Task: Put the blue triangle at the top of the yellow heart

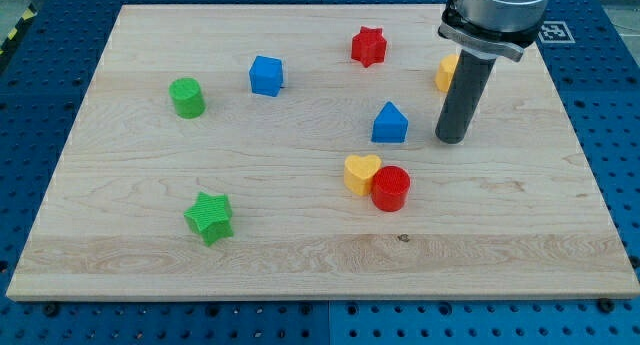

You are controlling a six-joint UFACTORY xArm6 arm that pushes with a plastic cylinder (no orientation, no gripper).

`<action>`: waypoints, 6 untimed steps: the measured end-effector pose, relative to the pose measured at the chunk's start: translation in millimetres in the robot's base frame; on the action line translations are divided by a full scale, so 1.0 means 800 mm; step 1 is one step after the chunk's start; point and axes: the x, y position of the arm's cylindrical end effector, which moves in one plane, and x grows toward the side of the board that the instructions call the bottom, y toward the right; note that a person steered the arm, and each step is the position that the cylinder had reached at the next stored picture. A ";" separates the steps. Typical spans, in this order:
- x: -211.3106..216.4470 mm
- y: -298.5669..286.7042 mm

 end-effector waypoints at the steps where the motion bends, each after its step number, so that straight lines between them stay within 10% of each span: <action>1: -0.001 0.000; 6: -0.038 -0.067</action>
